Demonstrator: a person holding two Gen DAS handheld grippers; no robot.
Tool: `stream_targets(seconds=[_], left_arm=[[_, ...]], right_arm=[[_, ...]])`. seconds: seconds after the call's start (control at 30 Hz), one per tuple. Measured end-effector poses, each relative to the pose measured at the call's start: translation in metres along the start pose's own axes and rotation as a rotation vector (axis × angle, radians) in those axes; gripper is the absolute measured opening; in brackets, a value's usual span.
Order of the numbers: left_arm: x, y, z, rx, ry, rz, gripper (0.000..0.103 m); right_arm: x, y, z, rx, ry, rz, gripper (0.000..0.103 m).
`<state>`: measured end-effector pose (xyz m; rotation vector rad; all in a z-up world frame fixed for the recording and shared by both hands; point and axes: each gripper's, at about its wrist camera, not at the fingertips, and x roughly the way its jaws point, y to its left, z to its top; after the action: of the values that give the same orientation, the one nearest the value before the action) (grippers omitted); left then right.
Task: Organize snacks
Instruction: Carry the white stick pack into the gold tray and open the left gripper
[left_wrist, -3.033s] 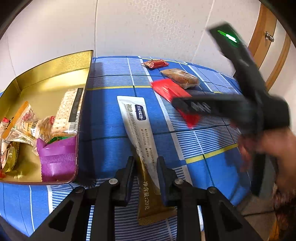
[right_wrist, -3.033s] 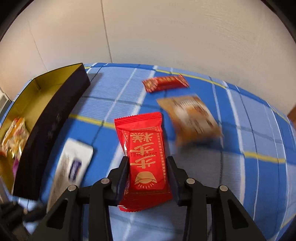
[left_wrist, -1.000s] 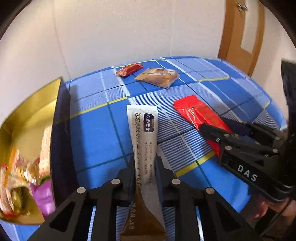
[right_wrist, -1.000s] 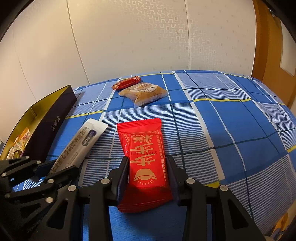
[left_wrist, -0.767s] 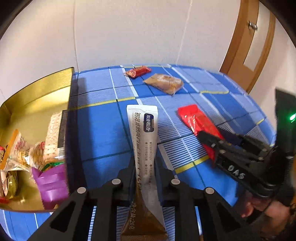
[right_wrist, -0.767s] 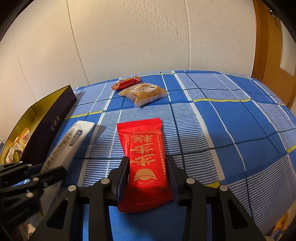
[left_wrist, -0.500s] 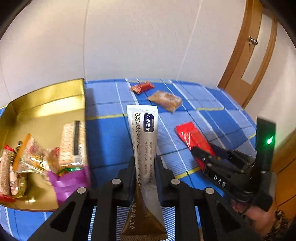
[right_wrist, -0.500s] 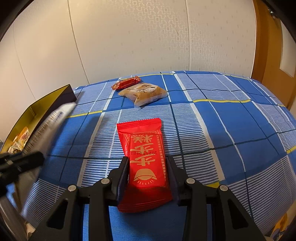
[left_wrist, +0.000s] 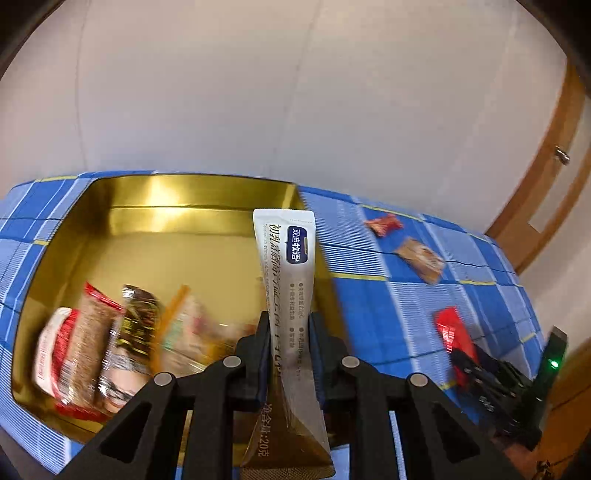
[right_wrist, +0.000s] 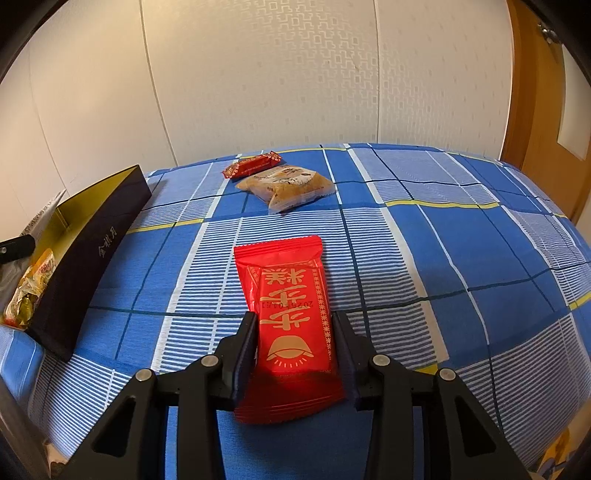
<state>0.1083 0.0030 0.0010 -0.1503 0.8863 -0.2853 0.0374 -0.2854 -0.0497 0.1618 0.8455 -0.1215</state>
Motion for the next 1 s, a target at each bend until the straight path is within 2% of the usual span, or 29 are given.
stream_targets(seconds=[0.13,0.37,0.43,0.5,0.6,0.87,1.0], left_arm=[[0.022,0.016,0.013,-0.029,0.041,0.028,0.019],[0.054,0.021,0.024,-0.059,0.076,0.089,0.021],[0.058,0.023,0.026,-0.081,0.08,0.102,0.024],[0.056,0.025,0.024,-0.094,0.081,0.109,0.028],[0.044,0.025,0.012,-0.085,0.073,0.067,0.028],[0.027,0.026,-0.011,-0.059,0.056,0.102,0.027],[0.014,0.024,-0.02,-0.048,0.034,0.083,0.027]], right_arm=[[0.0,0.0,0.0,-0.003,-0.002,-0.001,0.042],[-0.001,0.001,0.0,-0.011,-0.003,-0.005,0.043],[-0.001,0.001,0.0,-0.013,-0.004,-0.005,0.043],[-0.001,0.001,0.0,-0.012,-0.004,-0.003,0.043],[-0.001,0.001,0.0,-0.009,-0.006,-0.001,0.043],[-0.001,0.001,0.0,-0.01,-0.008,-0.004,0.044],[-0.001,0.001,0.0,-0.003,-0.013,0.002,0.042]])
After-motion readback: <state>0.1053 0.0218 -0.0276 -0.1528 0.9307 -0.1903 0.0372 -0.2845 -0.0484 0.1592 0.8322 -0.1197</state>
